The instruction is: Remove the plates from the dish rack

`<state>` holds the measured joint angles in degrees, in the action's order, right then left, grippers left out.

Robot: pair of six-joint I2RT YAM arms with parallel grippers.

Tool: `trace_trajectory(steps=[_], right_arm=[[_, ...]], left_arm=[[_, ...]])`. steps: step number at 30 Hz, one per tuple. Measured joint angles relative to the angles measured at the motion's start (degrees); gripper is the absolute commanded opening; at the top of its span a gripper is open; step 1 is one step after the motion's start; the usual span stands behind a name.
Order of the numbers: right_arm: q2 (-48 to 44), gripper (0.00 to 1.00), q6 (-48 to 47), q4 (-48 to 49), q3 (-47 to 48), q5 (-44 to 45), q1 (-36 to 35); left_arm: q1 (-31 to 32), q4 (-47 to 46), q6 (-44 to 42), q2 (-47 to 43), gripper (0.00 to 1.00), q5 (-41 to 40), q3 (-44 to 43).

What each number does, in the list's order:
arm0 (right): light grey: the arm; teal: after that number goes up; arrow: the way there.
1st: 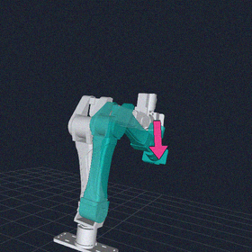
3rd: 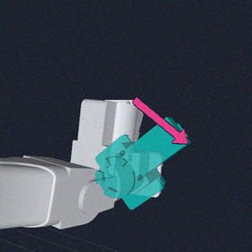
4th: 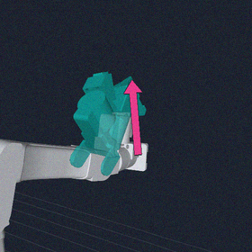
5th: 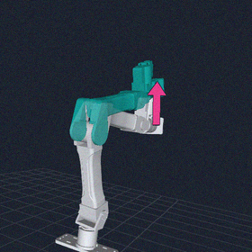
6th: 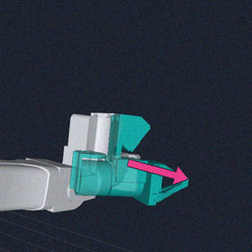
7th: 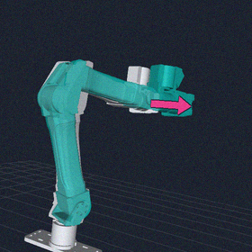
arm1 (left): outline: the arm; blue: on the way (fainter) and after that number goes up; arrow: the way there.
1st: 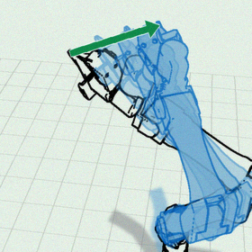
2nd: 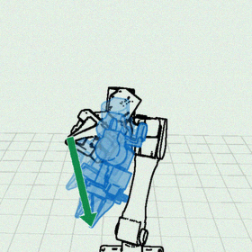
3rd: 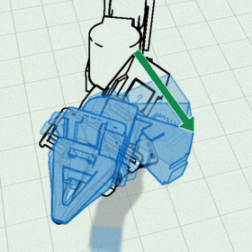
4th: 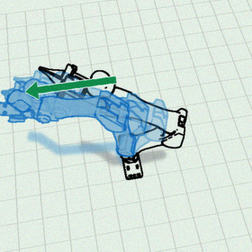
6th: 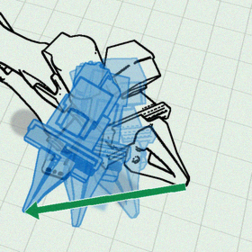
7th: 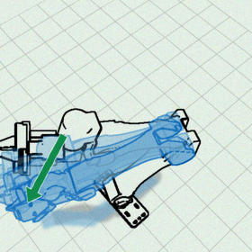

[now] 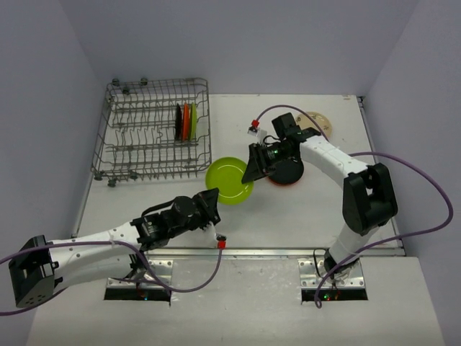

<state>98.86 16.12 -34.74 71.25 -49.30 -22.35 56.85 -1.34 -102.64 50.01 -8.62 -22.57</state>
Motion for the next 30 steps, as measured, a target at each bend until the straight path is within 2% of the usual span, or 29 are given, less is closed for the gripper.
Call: trace_trajectory(steps=[1,2,3,5,6,10,15,18,21,26,28,30], right_arm=[[0.0,0.02,-0.2,0.0,0.0,0.0,-0.4],[0.0,0.00,-0.2,0.0,0.1,0.2,-0.6],[0.0,0.00,-0.3,0.0,0.1,0.2,-0.6],[-0.1,0.00,-0.7,-0.1,0.1,0.5,-0.3],[-0.1,0.00,-0.8,-0.1,0.1,1.1,0.0],[-0.1,0.00,-0.7,0.0,-0.3,2.0,5.3],[-0.1,0.00,-1.0,-0.1,-0.8,4.8,19.0],[0.6,0.00,-2.1,-0.4,-0.7,7.6,26.0],[3.4,0.00,-3.0,-0.9,-0.3,10.1,28.9],[9.6,0.01,-4.0,-2.0,0.5,14.0,29.2],[11.5,0.09,-4.2,-2.5,1.1,15.3,29.1],[12.7,0.23,-4.2,-2.9,1.9,15.9,29.1]], left_arm=[[0.0,-0.3,0.0,0.3,0.06,0.0,0.0],[0.1,-0.2,0.3,0.6,0.21,-0.2,0.0],[0.1,0.0,0.4,1.0,0.56,-0.4,0.0],[0.2,-0.4,1.6,2.1,0.87,-1.3,0.0],[0.2,-0.8,2.7,2.5,0.99,-1.8,-0.2],[0.2,-0.3,11.3,5.2,1.00,-5.6,-4.7],[-3.3,3.9,31.0,12.2,1.00,-9.2,-20.8],[-10.8,9.7,45.7,19.6,1.00,-9.6,-36.3],[-20.3,13.1,58.9,27.0,1.00,-8.9,-48.9],[-32.4,23.3,76.0,34.5,1.00,-4.6,-60.2],[-35.2,25.8,81.0,36.5,1.00,-2.5,-62.5],[-38.0,27.9,85.1,37.9,0.99,-0.4,-63.7]])
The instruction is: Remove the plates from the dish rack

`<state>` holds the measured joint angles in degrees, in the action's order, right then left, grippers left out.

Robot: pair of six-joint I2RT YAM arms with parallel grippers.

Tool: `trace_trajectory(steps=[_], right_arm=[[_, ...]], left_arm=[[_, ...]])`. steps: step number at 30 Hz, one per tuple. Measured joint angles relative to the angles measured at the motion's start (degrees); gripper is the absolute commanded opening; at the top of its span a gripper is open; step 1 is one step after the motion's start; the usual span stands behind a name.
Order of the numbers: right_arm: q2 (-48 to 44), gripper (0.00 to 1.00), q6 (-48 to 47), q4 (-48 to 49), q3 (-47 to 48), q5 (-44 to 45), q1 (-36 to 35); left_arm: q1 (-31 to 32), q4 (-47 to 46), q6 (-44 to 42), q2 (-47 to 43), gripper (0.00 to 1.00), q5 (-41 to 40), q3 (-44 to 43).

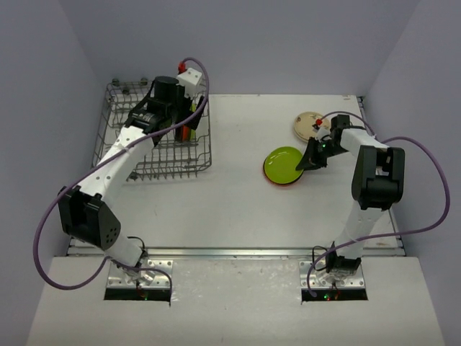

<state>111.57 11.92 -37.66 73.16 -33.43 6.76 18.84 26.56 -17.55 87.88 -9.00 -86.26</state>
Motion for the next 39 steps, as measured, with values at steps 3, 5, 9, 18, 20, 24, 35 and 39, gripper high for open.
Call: trace_trajectory(steps=[3,5,9,18,20,24,35,39], right_arm=[[0.6,0.65,-0.4,-0.4,1.5,1.6,0.0],[0.6,0.87,-0.5,-0.4,2.2,2.4,0.0],[0.5,0.99,-1.4,-0.8,2.9,4.0,0.0],[-5.0,0.99,-3.9,-1.8,4.0,8.4,0.0],[-6.2,0.99,-4.5,-1.9,4.3,9.0,0.0],[-7.2,0.99,-5.1,-2.0,4.5,8.9,0.0],[-7.3,0.99,-5.3,-3.1,4.4,6.9,0.0],[-7.3,0.99,-5.3,-3.2,4.4,6.0,0.0]], left_arm=[[-4.0,2.6,5.3,1.8,0.91,3.1,-1.2],[-6.6,3.5,7.8,3.0,0.84,4.6,-1.7],[-10.9,4.6,11.6,5.3,0.73,6.4,-2.7],[-13.4,5.1,14.4,14.1,0.56,7.0,-5.1],[-13.5,5.1,14.8,16.1,0.53,7.3,-5.8],[-13.7,5.2,15.1,19.4,0.52,8.1,-7.8],[-15.0,5.2,15.2,28.8,0.37,12.7,-16.2],[-16.7,5.3,16.8,31.7,0.23,16.6,-17.8]])
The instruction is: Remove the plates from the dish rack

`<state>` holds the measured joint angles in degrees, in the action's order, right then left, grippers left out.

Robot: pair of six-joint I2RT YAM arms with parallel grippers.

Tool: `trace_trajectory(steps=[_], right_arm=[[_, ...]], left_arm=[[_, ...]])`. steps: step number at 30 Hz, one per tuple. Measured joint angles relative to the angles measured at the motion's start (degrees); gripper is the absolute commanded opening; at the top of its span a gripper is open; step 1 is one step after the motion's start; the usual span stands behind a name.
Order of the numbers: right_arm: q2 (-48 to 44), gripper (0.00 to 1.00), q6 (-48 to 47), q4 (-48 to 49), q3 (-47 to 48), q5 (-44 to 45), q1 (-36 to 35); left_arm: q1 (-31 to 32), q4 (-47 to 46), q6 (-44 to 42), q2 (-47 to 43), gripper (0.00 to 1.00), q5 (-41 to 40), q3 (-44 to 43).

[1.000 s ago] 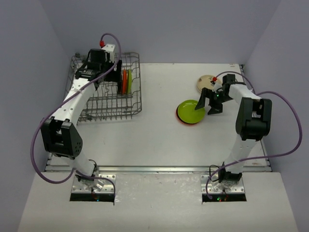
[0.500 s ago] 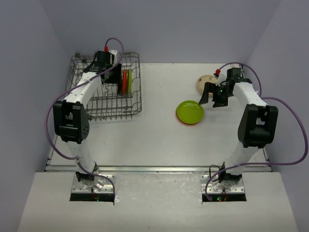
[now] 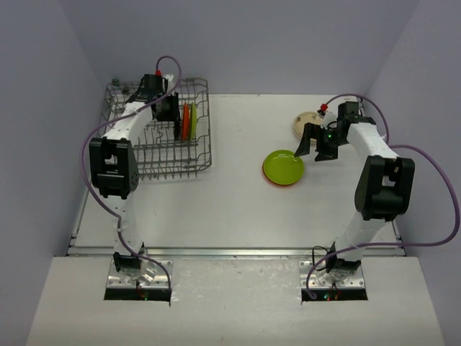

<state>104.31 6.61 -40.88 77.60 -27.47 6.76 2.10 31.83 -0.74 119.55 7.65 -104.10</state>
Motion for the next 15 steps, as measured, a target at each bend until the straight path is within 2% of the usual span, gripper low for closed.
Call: trace_trajectory(steps=[4,10,15], right_arm=[[-0.1,0.99,0.1,-0.2,0.0,-1.1,0.0],[-1.1,0.99,0.7,-0.8,0.0,-3.1,0.0],[-2.4,0.99,1.5,-2.0,0.0,-5.3,0.0]], left_arm=[[-2.7,0.3,2.9,0.8,0.02,5.3,-0.3],[-6.7,1.7,6.9,0.8,0.00,15.1,-2.6],[-9.6,4.2,7.5,0.7,0.00,20.6,-11.7]])
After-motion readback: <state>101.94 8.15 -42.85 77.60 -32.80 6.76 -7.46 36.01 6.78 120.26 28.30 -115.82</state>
